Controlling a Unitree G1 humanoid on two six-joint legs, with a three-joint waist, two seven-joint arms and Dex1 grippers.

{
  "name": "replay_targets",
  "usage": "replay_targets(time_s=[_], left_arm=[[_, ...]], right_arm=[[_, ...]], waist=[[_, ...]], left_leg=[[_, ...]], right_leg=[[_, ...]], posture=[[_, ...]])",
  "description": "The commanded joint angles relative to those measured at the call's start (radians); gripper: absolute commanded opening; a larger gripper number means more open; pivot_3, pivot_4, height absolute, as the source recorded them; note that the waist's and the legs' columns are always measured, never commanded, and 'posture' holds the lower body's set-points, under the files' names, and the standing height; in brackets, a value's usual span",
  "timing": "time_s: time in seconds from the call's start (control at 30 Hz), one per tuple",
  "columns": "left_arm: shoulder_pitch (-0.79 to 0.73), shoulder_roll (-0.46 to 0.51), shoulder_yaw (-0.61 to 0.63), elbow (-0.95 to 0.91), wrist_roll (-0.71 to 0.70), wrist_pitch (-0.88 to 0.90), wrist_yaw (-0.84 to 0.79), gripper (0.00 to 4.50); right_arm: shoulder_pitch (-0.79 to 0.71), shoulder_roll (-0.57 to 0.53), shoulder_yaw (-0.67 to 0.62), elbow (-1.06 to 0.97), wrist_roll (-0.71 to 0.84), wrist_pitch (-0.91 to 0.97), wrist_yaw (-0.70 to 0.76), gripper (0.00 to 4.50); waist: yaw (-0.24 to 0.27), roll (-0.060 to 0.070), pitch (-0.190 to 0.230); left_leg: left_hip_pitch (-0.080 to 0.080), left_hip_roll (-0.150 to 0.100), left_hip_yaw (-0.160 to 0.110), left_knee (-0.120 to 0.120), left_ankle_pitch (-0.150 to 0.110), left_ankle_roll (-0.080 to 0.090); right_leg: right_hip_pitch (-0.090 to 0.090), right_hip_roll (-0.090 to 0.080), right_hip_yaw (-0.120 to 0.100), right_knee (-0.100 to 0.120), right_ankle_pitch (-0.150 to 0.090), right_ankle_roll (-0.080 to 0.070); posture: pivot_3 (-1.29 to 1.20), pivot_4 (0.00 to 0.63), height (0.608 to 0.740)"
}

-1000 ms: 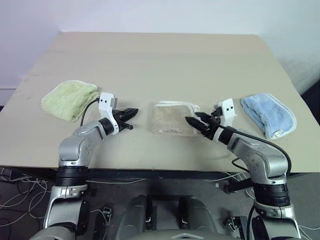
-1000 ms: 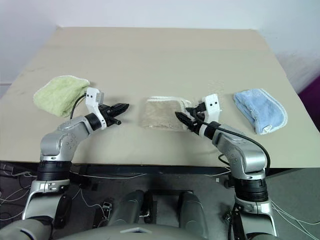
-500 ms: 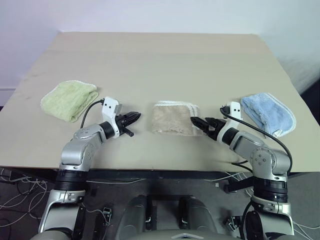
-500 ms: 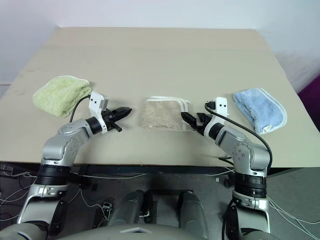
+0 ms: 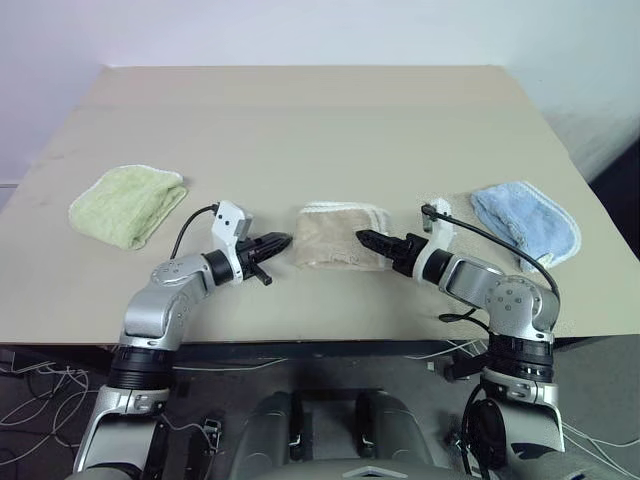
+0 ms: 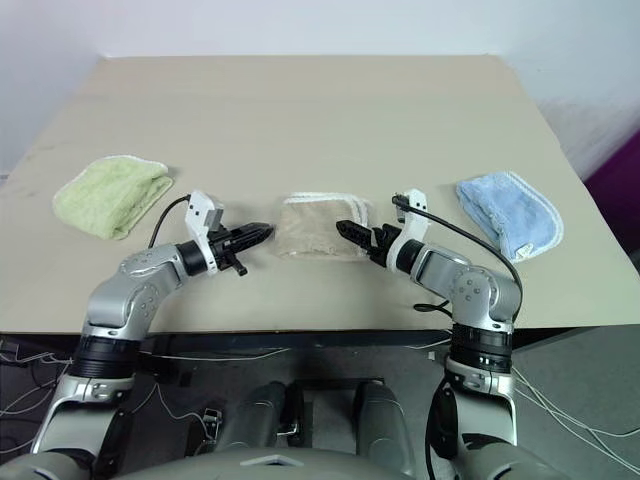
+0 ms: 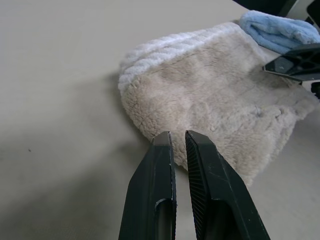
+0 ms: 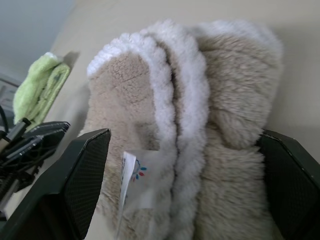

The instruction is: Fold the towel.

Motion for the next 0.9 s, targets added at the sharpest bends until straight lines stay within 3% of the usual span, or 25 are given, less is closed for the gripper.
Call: replay_targets(time_s=[0.03,0.13,0.2,0.57,0.77,0.9], left_arm=[[0.009,0.007,0.013,-0.054,-0.016,-0.013,-0.010,0.47],[0.017,0.005,0.015,-0.067,-0.020,-0.008,-0.007,0.47],[0.022,0.005,0.015,-0.074,-0.020,-0.005,-0.006,0.47],[0.030,0.003,0.013,-0.080,-0.020,-0.002,-0.007,0.47],[0.022,0.001,0.001,-0.069,-0.010,-0.011,-0.010,0.47],[0.005,-0.005,-0.014,-0.051,-0.005,-0.016,-0.022,0.47]], right_arm=[[-0.022,0.020,0.003,0.014,0.032,0.032,-0.004,4.44],[-0.029,0.033,-0.019,0.024,0.048,0.039,-0.012,4.44],[-0.031,0.040,-0.036,0.025,0.060,0.040,-0.019,3.91],[-0.011,0.053,-0.072,-0.028,0.114,0.048,-0.035,0.11],[-0.021,0.040,-0.119,-0.124,0.189,0.017,-0.055,0.01],[-0.098,-0.018,-0.273,-0.160,0.245,-0.061,-0.177,0.01]], waist=[[-0.001,0.000,0.000],[-0.001,0.000,0.000],[-0.001,0.000,0.000],[0.001,0.000,0.000],[0.002,0.001,0.000],[0.005,0.002,0.001]], left_leg=[[0.000,0.000,0.000,0.000,0.000,0.000],[0.000,0.000,0.000,0.000,0.000,0.000],[0.000,0.000,0.000,0.000,0.000,0.000],[0.000,0.000,0.000,0.000,0.000,0.000],[0.000,0.000,0.000,0.000,0.000,0.000],[-0.001,-0.001,0.000,0.000,0.000,0.000]], right_leg=[[0.000,0.000,0.000,0.000,0.000,0.000],[0.000,0.000,0.000,0.000,0.000,0.000],[0.000,0.000,0.000,0.000,0.000,0.000],[0.000,0.000,0.000,0.000,0.000,0.000],[0.000,0.000,0.000,0.000,0.000,0.000],[-0.001,0.000,0.000,0.000,0.000,0.000]], posture=[[0.00,0.150,0.701],[0.00,0.150,0.701],[0.00,0.150,0.701],[0.00,0.150,0.701],[0.00,0.150,0.701],[0.00,0.150,0.701]])
